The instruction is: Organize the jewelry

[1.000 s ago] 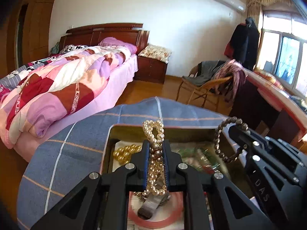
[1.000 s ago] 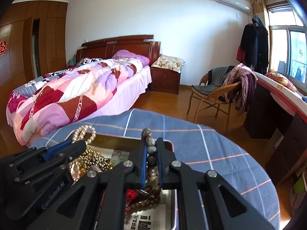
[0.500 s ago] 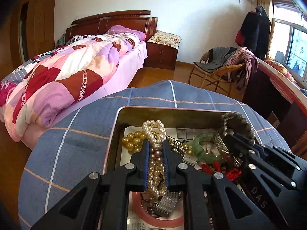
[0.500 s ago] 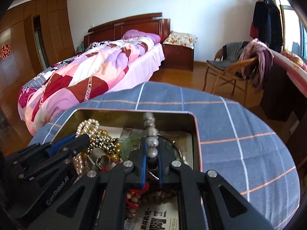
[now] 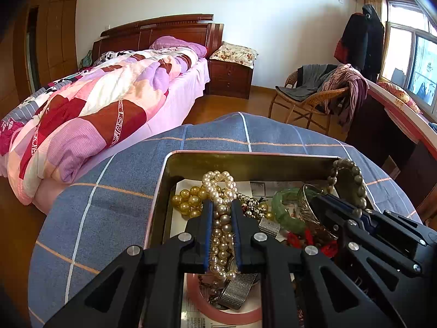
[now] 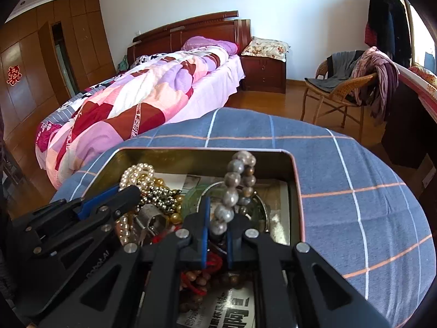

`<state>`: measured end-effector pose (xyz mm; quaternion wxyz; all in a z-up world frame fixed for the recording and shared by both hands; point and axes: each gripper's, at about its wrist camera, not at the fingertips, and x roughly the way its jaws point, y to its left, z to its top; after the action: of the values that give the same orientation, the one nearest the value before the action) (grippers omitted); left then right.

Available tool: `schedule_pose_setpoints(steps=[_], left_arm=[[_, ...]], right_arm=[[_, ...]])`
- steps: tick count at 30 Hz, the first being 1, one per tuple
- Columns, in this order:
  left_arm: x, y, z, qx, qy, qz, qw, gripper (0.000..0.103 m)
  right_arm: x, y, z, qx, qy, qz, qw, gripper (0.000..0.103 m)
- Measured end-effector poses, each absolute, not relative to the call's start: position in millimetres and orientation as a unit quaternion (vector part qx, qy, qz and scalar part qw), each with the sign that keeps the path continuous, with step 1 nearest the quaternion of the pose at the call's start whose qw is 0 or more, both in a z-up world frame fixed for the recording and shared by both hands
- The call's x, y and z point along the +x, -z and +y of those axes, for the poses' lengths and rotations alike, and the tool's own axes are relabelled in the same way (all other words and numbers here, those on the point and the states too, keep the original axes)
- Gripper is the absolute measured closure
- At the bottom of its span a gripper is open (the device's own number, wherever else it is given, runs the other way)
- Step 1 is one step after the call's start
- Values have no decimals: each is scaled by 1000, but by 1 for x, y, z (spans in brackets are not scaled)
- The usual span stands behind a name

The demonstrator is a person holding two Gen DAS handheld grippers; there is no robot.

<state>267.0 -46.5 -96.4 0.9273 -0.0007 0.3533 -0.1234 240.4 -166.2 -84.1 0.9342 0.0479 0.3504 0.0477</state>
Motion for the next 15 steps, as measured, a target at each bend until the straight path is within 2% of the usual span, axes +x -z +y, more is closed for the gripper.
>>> schedule_pose_setpoints(steps=[7,9,11,13,14,15], left_arm=[[267,96,-47,0,123,353,927,91],[267,96,-47,1,122,353,928,91],[267,96,-45,2,113,351,929,90],[269,97,-42,-4,100,353,930,89],[269,97,-40,-7,96,354,930,85],[270,98,-39,-11,92,355,930,81]], right_arm=[[236,83,-166,50,-55,341,937,89],[233,83,-166,49,-59,340,937,86],[229,80,-168,52,-53,332,940,60],[221,73,-174,57,-39,315,947,42],[216,69,-178,65,-35,303,950,33],[208,63,-183,76,-30,284,955,28]])
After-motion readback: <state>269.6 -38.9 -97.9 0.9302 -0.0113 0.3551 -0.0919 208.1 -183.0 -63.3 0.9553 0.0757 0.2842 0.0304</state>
